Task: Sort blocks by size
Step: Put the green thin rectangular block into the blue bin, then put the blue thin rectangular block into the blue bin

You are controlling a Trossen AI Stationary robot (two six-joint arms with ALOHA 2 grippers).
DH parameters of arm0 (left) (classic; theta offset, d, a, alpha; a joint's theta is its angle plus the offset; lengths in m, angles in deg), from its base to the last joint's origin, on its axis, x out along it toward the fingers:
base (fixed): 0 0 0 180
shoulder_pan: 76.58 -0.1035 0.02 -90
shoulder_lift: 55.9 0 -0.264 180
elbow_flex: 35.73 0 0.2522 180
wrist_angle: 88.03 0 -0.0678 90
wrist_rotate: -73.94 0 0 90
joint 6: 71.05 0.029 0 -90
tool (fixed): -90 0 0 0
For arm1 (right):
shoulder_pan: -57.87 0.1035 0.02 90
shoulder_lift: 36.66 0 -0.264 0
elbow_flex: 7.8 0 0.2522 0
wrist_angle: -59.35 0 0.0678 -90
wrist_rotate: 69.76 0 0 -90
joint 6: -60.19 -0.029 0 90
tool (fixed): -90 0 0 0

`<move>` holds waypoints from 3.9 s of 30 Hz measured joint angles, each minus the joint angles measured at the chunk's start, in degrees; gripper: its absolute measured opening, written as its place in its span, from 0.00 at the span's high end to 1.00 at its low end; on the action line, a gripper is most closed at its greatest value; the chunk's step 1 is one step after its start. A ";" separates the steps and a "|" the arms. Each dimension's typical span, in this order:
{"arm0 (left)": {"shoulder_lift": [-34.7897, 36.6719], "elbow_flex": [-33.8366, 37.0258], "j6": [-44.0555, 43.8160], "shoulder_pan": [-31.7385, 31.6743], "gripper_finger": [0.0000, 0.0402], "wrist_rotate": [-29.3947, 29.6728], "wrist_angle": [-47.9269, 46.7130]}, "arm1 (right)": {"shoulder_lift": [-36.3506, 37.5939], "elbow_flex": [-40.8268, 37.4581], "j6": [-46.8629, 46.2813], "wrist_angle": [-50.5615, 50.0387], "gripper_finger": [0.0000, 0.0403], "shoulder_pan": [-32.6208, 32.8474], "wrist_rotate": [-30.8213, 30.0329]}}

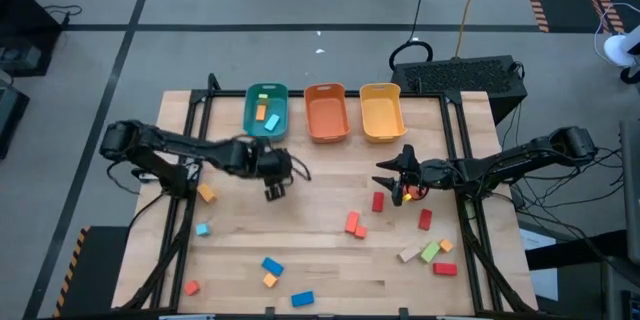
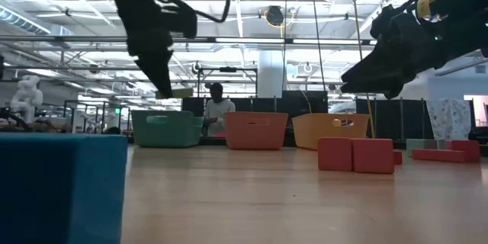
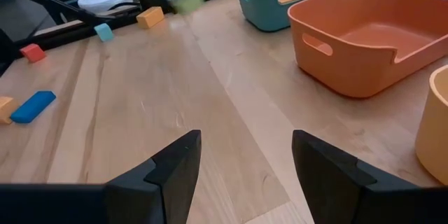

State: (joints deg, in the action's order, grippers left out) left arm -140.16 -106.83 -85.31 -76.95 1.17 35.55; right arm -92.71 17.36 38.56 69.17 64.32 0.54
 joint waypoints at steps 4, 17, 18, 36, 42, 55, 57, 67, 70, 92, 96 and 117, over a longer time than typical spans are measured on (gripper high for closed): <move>0.43 0.00 3.67 -7.61 0.67 0.50 0.25 | -0.11 0.00 0.02 -0.34 0.48 0.00 0.00; 0.43 -2.74 12.12 -24.74 0.67 -0.43 7.09 | -5.95 0.00 0.02 0.02 0.48 0.02 -0.01; 0.43 -3.03 12.15 -25.70 0.67 -0.48 7.93 | -6.42 0.00 0.02 0.27 0.48 0.00 -0.04; -8.63 -3.37 11.56 -38.38 0.67 -5.07 11.43 | -10.38 0.00 -0.15 1.98 0.48 0.01 -0.02; -12.12 -3.37 11.48 -40.33 0.67 -5.09 11.58 | -10.38 0.00 -0.16 1.98 0.48 0.02 -0.02; -16.14 -3.36 11.60 -41.77 0.67 -6.55 11.77 | -10.38 0.00 0.02 1.96 0.48 0.02 -0.59; -16.50 -3.35 11.60 -41.77 0.66 -6.55 11.79 | -10.38 0.00 -0.06 1.94 0.48 -0.03 -1.46; -16.59 -3.34 11.62 -41.77 0.41 -6.53 12.33 | -10.38 0.00 -0.09 2.45 0.48 -0.11 -1.62; -16.53 -3.34 11.75 -41.77 0.38 -6.53 12.29 | -10.38 0.01 0.49 3.32 0.48 -0.10 -1.33; -5.02 -3.34 11.60 -35.21 0.37 -6.23 9.96 | -10.38 0.02 7.13 10.32 0.48 -0.11 0.33; -1.30 -3.34 10.52 -30.14 0.37 -6.22 6.06 | -10.38 0.02 6.19 10.14 0.48 -0.11 0.31; 2.68 -3.34 3.99 2.43 0.37 -8.58 -0.41 | -10.38 0.02 5.23 9.98 0.48 -0.11 0.31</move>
State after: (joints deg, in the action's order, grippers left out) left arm -137.48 -110.17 -81.31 -74.52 -7.41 35.14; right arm -103.09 17.38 43.79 79.15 64.21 0.84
